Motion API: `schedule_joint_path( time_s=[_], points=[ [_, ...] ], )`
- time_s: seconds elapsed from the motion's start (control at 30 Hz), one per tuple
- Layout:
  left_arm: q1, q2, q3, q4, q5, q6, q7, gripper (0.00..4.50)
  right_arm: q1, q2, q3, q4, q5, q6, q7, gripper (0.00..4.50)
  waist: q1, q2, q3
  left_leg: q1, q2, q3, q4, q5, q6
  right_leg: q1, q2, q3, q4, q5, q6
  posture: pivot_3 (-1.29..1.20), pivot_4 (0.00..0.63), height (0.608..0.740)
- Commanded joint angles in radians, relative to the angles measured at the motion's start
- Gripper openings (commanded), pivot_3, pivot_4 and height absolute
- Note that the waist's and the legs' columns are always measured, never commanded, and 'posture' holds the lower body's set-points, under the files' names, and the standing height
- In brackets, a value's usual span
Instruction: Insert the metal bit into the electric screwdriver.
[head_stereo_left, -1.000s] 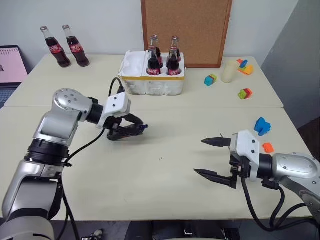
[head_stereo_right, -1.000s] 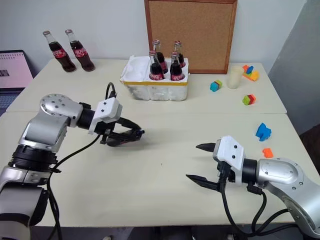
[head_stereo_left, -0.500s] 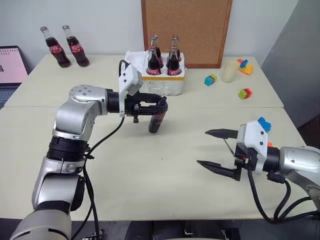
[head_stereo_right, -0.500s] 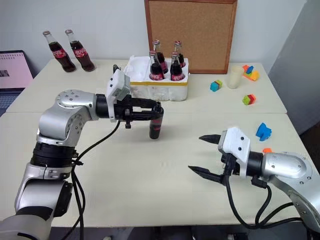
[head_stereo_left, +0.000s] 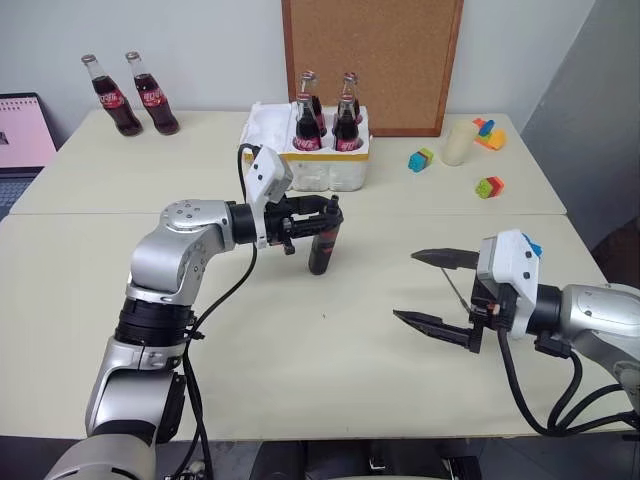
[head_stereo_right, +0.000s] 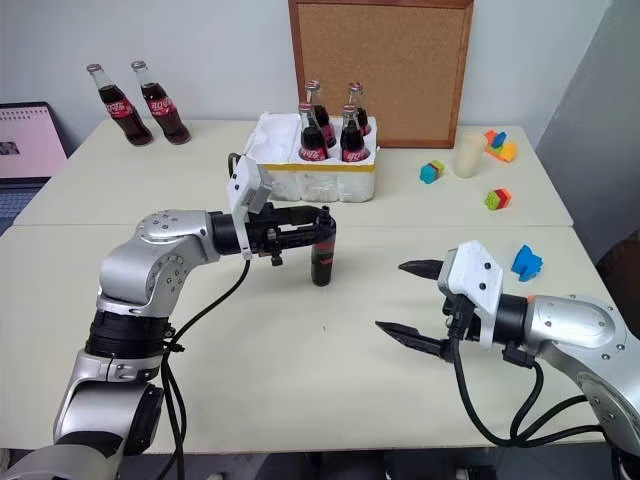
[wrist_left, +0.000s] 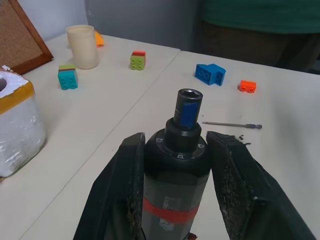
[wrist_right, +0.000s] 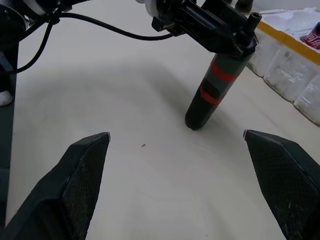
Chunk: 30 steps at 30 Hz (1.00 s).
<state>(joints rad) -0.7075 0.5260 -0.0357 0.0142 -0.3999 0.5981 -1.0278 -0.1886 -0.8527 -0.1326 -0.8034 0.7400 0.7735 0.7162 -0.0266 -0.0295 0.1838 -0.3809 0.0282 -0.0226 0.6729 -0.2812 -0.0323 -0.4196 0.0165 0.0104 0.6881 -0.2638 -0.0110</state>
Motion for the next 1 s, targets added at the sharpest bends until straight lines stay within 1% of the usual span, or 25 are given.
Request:
schedule_joint_path(
  time_s=[0.03, 0.2, 0.6, 1.0],
  points=[
    [0.032, 0.023, 0.017, -0.029, -0.014, -0.012, -0.002, 1.57, -0.024, -0.004, -0.005, -0.014, 0.018, -0.007, -0.003, 4.50, 0.000, 0.000, 0.000, 0.000, 0.000, 0.000, 0.001, 0.000, 0.000, 0.000, 0.000, 0.000, 0.000, 0.000, 0.000, 0.00, 0.150, 0.740],
    [0.062, 0.043, 0.036, -0.036, -0.017, -0.020, 0.020, 1.57, -0.046, 0.006, -0.018, -0.011, 0.041, -0.019, 0.003, 4.50, -0.002, 0.000, 0.000, 0.002, 0.000, 0.000, 0.003, 0.000, 0.000, 0.000, 0.000, 0.000, 0.004, 0.000, 0.000, 0.00, 0.150, 0.740],
    [0.073, -0.020, 0.078, -0.102, -0.075, 0.023, 0.161, 1.57, -0.064, -0.003, -0.007, 0.010, 0.029, -0.038, 0.017, 4.50, -0.001, 0.000, 0.000, 0.002, 0.000, 0.000, 0.004, 0.000, 0.000, 0.001, 0.000, 0.000, 0.007, 0.000, 0.001, 0.00, 0.150, 0.740],
    [0.031, 0.029, 0.087, -0.062, -0.075, -0.002, 0.143, 1.56, -0.067, 0.000, 0.007, 0.018, 0.019, -0.047, 0.014, 4.50, -0.002, 0.000, 0.000, 0.001, 0.000, 0.000, 0.004, 0.000, 0.000, 0.000, 0.000, 0.000, 0.006, 0.000, 0.001, 0.00, 0.150, 0.740]
  ],
)
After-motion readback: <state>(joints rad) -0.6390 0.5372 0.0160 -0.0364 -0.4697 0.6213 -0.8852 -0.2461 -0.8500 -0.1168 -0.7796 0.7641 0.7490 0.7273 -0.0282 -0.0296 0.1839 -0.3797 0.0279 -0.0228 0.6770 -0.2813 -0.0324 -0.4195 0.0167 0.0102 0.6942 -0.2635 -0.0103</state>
